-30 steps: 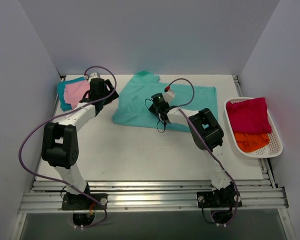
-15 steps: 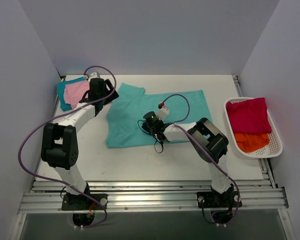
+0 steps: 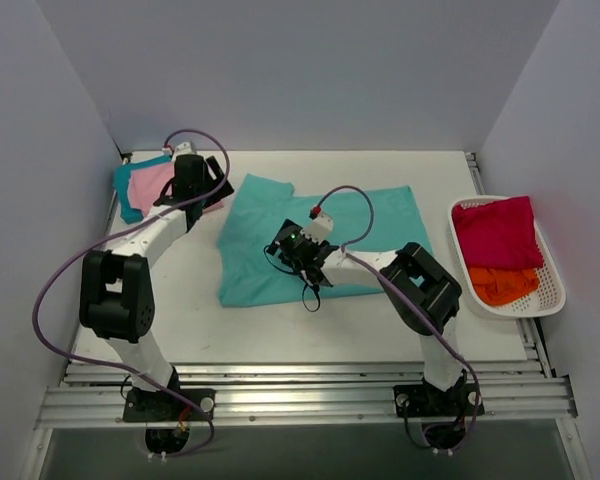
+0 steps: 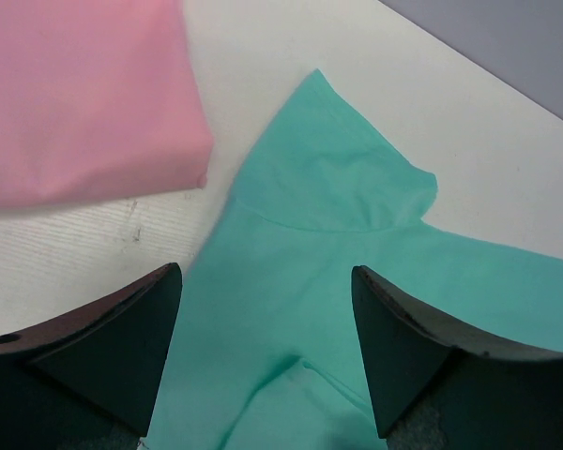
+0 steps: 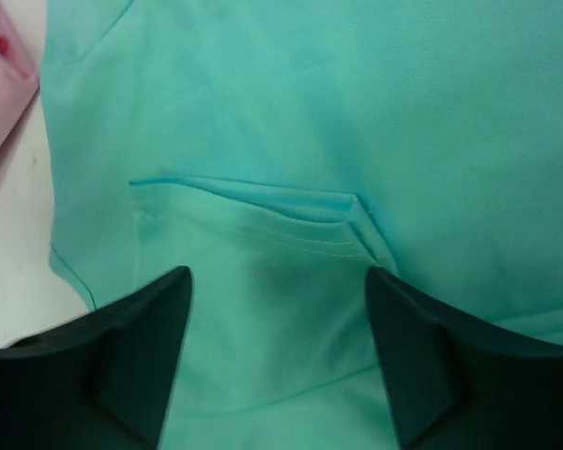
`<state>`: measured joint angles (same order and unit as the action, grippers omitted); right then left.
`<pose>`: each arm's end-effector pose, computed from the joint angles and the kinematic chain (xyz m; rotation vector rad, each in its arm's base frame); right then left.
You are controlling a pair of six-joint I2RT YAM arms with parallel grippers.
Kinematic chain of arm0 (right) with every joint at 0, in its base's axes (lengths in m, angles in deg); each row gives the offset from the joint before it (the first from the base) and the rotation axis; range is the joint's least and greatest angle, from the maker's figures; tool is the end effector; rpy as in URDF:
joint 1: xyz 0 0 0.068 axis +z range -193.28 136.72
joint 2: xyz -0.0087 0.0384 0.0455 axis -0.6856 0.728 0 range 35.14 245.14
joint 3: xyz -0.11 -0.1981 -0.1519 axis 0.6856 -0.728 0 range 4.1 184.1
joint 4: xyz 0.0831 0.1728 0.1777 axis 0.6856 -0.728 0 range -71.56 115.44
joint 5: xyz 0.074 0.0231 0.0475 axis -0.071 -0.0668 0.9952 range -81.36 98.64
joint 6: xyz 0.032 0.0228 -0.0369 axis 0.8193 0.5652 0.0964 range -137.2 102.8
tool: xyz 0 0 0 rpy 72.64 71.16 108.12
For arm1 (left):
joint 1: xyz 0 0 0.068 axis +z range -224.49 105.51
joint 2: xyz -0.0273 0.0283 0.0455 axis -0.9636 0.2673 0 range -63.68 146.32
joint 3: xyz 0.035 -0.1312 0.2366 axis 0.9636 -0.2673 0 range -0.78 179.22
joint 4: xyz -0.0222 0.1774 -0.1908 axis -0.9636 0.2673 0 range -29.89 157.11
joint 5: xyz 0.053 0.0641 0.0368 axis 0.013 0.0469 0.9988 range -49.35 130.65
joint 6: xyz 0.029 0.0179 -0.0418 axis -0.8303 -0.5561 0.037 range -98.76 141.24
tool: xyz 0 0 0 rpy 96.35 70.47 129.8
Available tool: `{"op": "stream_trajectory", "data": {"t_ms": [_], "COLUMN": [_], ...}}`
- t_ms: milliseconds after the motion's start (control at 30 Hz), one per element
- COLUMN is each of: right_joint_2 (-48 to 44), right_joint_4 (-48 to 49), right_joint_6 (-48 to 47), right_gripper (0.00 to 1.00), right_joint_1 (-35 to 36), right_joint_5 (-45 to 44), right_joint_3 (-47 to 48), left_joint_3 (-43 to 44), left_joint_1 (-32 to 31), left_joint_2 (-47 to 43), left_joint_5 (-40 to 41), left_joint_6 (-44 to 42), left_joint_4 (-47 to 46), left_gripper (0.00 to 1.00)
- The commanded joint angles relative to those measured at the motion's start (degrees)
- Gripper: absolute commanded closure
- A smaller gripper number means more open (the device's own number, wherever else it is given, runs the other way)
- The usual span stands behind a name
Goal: Fold and stack the t-shirts
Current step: Fold the tshirt
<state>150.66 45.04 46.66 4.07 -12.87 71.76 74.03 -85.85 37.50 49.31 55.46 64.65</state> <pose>0.3056 0.3125 0.1596 0.5416 2.0603 0.8169 0.4040 -0.0757 0.2612 -0.5089 2.0576 -0.3170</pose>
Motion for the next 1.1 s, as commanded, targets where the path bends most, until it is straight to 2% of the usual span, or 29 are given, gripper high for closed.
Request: {"op": "stream_trajectory", "data": {"t_ms": [0, 67, 200, 300, 433, 600, 767, 1067], "right_joint_2": [-7.1, -9.5, -17.0, -20.8, -24.9, -32.2, -35.0, -37.1], "right_joint_4": [-17.4, -19.3, -23.4, -24.1, -26.6, -27.8, -27.8, -26.6], "right_joint_6": [-4.1, -6.3, -8.6, -9.9, -11.5, -12.5, -13.5, -14.0], "right_gripper": [0.18, 0.12, 0.11, 0.11, 0.11, 0.11, 0.11, 0.12], "right_joint_1": [-0.1, -0.2, -0.1, 0.1, 0.2, -0.7, -2.9, -6.6], "right_joint_5": [-10.5, -12.7, -14.6, -13.2, -13.8, -17.7, -17.4, -14.8], "right_joint_3": [-0.3, 2.5, 3.2, 2.1, 1.5, -2.1, -3.1, -5.3], "left_joint_3": [6.2, 9.4, 18.5, 26.2, 37.8, 37.6, 40.5, 52.2], "left_joint_1": [1.4, 2.2, 2.8, 2.9, 2.7, 2.2, 1.9, 1.1], "left_joint_2": [0.5, 4.3, 15.1, 23.1, 31.3, 34.4, 37.7, 45.9], "left_joint_5": [-1.4, -2.8, -5.7, -11.2, -15.8, -16.2, -18.3, -21.2], "left_joint_6": [-2.0, -2.3, -4.3, -5.0, -4.5, -4.2, -3.8, -4.3], "left_joint_4": [-1.2, -0.8, -0.1, -0.1, 5.2, 4.0, 5.6, 11.6], "left_gripper": [0.18, 0.18, 0.18, 0.19, 0.22, 0.23, 0.23, 0.23]}}
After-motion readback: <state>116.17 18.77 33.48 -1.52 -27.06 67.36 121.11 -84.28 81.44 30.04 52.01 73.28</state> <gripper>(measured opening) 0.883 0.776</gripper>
